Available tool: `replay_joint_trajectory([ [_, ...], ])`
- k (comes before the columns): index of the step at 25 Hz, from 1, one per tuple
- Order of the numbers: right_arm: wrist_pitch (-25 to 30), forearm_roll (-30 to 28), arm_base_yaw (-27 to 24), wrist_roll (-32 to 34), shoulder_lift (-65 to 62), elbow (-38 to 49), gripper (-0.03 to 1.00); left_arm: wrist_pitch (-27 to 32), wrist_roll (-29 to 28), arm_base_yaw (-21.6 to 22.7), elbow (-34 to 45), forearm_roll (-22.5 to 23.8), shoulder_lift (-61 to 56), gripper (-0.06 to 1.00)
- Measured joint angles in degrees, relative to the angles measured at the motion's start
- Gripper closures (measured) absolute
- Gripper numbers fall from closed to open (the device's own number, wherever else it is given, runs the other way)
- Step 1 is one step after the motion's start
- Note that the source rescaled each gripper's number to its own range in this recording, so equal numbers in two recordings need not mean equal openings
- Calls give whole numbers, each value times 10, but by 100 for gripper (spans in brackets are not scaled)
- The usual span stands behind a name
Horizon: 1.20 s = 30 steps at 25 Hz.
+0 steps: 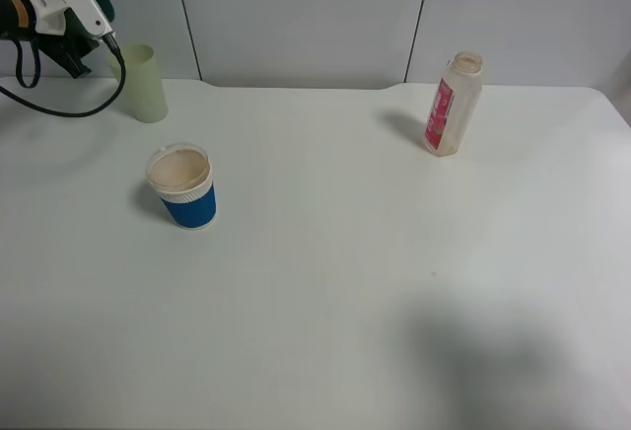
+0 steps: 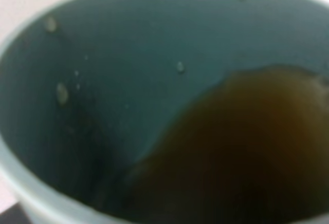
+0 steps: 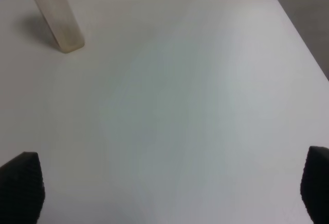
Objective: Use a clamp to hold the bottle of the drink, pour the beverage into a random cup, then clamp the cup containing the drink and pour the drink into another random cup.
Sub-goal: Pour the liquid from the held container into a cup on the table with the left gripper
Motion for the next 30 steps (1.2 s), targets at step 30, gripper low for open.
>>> replay_joint_trajectory([
  [30, 0, 0, 0, 0, 0, 0, -3, 34, 51, -14, -8, 11, 11, 94],
])
